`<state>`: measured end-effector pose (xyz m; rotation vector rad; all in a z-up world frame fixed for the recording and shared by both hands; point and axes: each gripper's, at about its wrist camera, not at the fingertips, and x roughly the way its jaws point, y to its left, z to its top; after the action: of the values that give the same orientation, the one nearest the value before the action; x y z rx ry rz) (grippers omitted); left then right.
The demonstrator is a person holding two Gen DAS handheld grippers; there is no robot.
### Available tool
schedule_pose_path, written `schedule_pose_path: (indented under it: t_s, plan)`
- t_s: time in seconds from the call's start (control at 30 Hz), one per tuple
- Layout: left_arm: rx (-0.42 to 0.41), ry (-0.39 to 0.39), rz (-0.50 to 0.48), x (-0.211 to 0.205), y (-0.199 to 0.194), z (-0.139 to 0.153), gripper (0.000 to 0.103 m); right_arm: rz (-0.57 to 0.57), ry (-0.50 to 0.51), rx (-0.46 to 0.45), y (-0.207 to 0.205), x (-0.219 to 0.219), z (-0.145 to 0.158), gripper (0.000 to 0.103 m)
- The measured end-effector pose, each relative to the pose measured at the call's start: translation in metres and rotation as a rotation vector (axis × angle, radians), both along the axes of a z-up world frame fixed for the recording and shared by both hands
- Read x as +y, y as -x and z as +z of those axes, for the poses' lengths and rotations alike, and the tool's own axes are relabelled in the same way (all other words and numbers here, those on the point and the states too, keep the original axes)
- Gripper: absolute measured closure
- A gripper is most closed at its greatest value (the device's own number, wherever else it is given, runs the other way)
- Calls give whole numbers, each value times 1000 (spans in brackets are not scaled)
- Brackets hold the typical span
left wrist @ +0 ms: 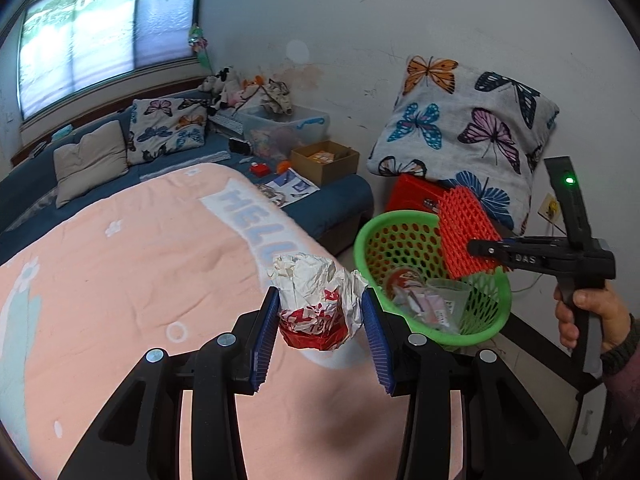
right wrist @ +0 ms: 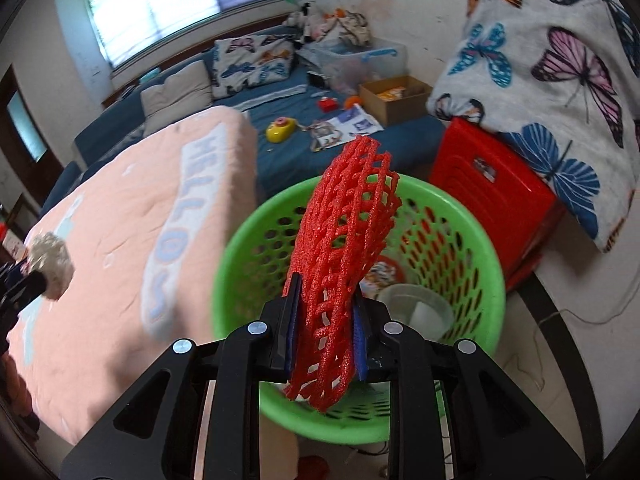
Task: Collect trash
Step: 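Drop the red net into the green basket while the left gripper carries the white paper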
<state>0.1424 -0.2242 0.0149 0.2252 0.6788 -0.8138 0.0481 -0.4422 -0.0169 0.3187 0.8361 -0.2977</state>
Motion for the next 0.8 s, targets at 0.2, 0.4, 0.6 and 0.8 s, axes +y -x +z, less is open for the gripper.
schedule_pose_path:
  t_s: [0.2,0.4,0.6,0.8]
  plan:
    - [0,-11,-23,-17,4,-1,62,-32,-14,10,-1,-22,-11,57]
    - [20,-15,-42,-33,2,-5,62,-44,-21,3,2,-31,-15,46]
    - [27,-19,-59,-49,5,-8,62,-54,-21,-6,6,-37,-14,38]
    - [36,-26,-80,-66,5,-10,62,-55,-16,-13,12,-41,-9,34]
